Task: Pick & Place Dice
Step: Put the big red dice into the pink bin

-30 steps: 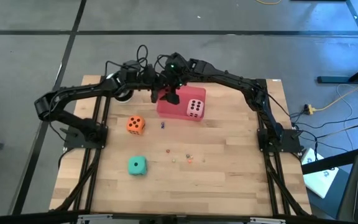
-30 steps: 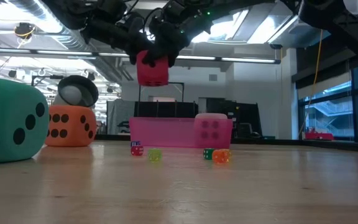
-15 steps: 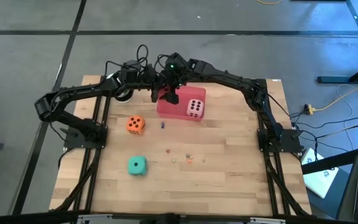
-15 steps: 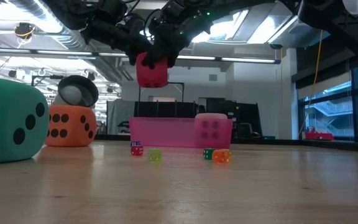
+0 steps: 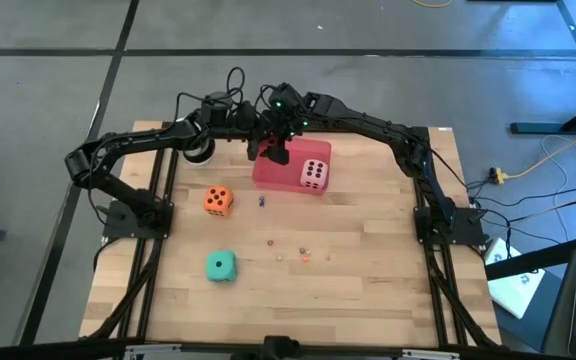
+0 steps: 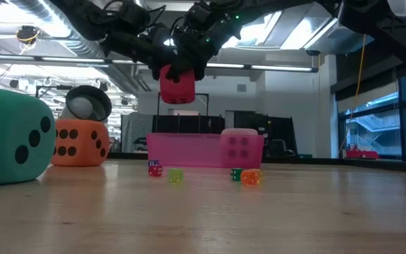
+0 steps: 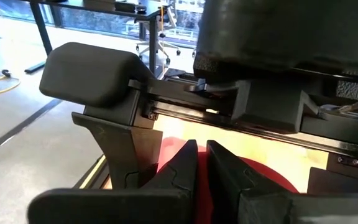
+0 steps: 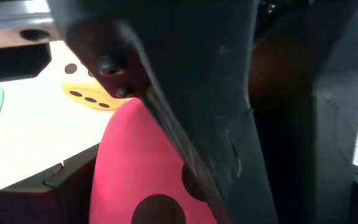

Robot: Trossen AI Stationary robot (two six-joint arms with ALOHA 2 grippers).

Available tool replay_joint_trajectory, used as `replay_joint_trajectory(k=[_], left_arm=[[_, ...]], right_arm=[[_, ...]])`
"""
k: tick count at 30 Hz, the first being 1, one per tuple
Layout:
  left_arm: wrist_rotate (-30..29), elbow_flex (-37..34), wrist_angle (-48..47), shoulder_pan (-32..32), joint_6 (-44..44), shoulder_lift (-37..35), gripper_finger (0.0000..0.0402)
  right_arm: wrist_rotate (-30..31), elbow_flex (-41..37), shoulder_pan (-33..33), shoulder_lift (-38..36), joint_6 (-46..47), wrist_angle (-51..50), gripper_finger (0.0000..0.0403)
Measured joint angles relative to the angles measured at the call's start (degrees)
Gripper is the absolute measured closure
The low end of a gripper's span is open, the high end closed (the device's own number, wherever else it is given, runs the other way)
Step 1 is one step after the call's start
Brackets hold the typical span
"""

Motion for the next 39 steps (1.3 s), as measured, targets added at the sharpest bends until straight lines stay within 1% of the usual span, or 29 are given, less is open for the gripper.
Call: replay_joint_trajectory(k=[12, 18, 23, 27, 29, 32, 33, 36, 39], left_arm=[[-0.1, 0.0, -0.2, 0.0, -1.3, 0.0, 0.0369], [-0.2, -0.2, 4.5, 0.0, -1.6, 0.1, 0.0368], [-0.2, -0.2, 5.0, 0.1, -3.5, -0.1, 0.037], [0.0, -0.2, 5.3, 1.1, -5.3, -2.8, 0.0368], [0.7, -0.2, 3.8, 1.5, -4.8, -5.3, 0.0368], [3.7, -0.4, 2.0, 1.9, -3.1, -8.9, 0.0368], [3.6, -0.3, 1.2, 1.6, -1.9, -9.7, 0.0368], [3.7, -0.3, 0.5, 1.1, -1.2, -10.3, 0.0369], [5.2, -0.7, 0.5, 1.1, -2.4, -10.3, 0.037]], right_arm=[[-0.7, -0.1, 0.2, 0.0, -1.7, -0.1, 0.0003], [3.3, -0.1, 0.2, 0.0, -1.2, -0.9, 0.0003], [3.2, -0.1, -0.3, 0.0, -0.6, -4.5, 0.0003], [3.2, -0.1, -0.7, 0.0, -0.6, -7.8, 0.0003], [3.4, -0.1, -0.7, -0.3, -0.8, -9.2, 0.0003], [3.7, -0.7, -0.6, -2.7, -1.9, -10.0, 0.0003], [3.6, -0.7, -0.6, -3.7, -1.9, -10.0, 0.0003], [2.7, -0.6, -0.7, -5.5, -1.6, -9.1, 0.0003], [0.2, -0.6, -0.7, -4.0, -1.4, -8.3, 0.0003]])
